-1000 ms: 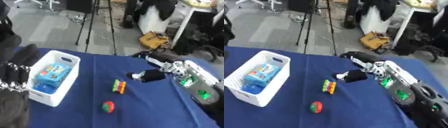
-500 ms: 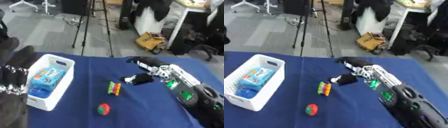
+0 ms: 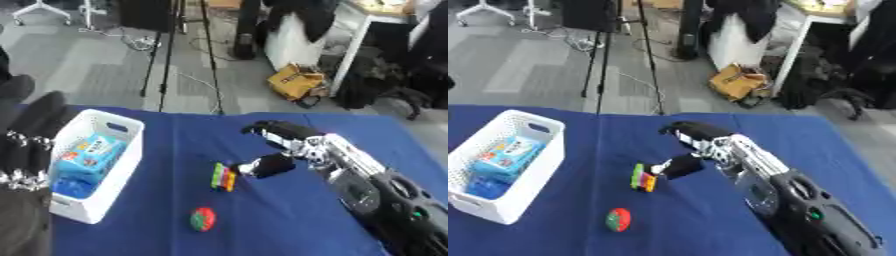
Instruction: Pick up objects on the table and place them in the box.
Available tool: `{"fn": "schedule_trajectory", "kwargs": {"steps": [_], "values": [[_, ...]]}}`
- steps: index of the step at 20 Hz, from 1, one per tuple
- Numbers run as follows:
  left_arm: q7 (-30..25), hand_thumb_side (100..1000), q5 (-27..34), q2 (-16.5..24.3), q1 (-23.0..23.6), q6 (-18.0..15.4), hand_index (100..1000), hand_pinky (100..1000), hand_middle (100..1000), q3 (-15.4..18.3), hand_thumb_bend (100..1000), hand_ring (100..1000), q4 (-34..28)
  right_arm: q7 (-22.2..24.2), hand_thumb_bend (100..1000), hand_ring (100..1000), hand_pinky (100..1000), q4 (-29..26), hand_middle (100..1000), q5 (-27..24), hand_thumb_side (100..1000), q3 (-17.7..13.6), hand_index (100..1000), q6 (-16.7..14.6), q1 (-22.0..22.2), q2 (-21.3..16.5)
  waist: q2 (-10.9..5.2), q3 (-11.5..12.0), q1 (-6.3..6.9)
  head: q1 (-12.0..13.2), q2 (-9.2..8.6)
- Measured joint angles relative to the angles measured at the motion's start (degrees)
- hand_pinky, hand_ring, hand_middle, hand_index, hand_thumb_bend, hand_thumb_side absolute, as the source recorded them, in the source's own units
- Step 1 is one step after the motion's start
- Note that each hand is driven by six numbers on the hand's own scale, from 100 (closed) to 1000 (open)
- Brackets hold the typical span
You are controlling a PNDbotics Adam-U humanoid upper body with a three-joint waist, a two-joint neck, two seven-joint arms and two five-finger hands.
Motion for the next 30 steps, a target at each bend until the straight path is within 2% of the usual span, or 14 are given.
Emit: {"fn": "schedule_trajectory", "kwargs": {"steps": [7, 19, 30], "values": [[-0.1, 1000, 0.3, 0.0, 0.0, 0.0, 874, 932, 892, -0.3, 100, 898, 0.0, 1.8, 591, 1000, 1000, 0.4, 973, 1.6, 658, 0.8, 1000, -0.7, 0.0, 0.7, -0.01, 0.1, -0.07, -0.1, 0.0], [-0.4, 1000, 1.0, -0.4, 0.0, -0.1, 870, 932, 886, -0.5, 100, 900, 0.0, 1.9, 589, 1000, 1000, 2.5, 969, 5.7, 658, 1.2, 1000, -2.4, 0.0, 1.8, 0.07, 1.6, -0.17, -1.7, -1.0], [-0.9, 1000, 1.6, -0.4, -0.7, -0.1, 869, 933, 887, -0.7, 100, 903, 0.0, 1.9, 587, 1000, 1000, 3.8, 967, 7.6, 662, 1.5, 1000, -3.8, 0.1, 2.1, 1.54, 3.2, -0.78, -2.6, -1.53]]}}
